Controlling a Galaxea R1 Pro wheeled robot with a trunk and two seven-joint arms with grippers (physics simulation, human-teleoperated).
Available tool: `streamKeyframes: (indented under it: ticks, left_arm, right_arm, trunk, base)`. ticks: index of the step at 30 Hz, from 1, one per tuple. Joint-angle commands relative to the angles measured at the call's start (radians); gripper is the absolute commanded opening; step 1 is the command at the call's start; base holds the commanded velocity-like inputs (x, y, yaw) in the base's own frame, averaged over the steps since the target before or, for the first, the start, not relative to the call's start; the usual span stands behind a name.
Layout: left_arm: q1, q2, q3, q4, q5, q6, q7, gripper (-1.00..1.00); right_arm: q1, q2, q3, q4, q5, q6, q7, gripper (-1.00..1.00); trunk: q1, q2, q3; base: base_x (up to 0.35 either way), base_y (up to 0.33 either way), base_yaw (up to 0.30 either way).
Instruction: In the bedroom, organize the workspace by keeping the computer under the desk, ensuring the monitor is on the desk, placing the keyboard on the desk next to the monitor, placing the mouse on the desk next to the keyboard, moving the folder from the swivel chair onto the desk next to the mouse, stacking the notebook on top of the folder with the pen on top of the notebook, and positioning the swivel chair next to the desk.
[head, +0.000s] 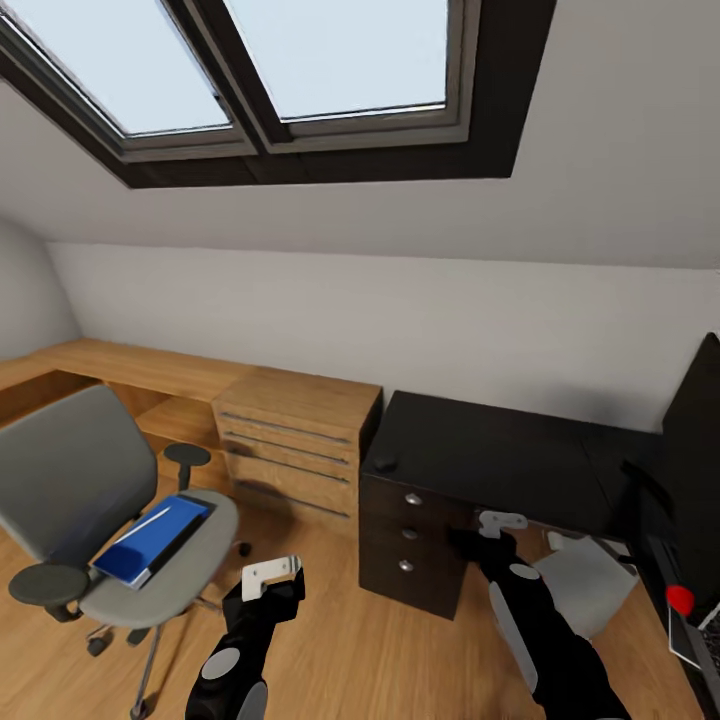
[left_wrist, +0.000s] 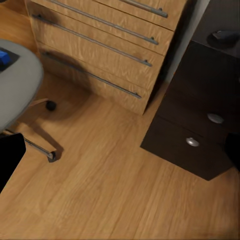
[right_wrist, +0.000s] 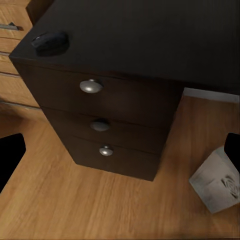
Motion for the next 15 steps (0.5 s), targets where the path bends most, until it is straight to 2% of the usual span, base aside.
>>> streamKeyframes:
  ticks: [1,15]
  left_arm:
    - [-0.001,0.000,-0.001,-0.002,0.009,0.003,0.008,1.00]
    - [-0.001,0.000,-0.001,-0.003,0.009,0.003,0.008,1.00]
  right_arm:
    - [-0.001,0.000,0.001,-0.001,-0.007,0.005,-0.005,1.00]
    - [-0.001,0.000,0.000,0.000,-0.007,0.005,-0.005,1.00]
  trunk:
    - [0.000,-0.002,-0.002]
    - [0.000,-0.002,0.003]
  base:
    - [-0.003,0.000,-0.274]
    - [0.000,0.000,-0.284]
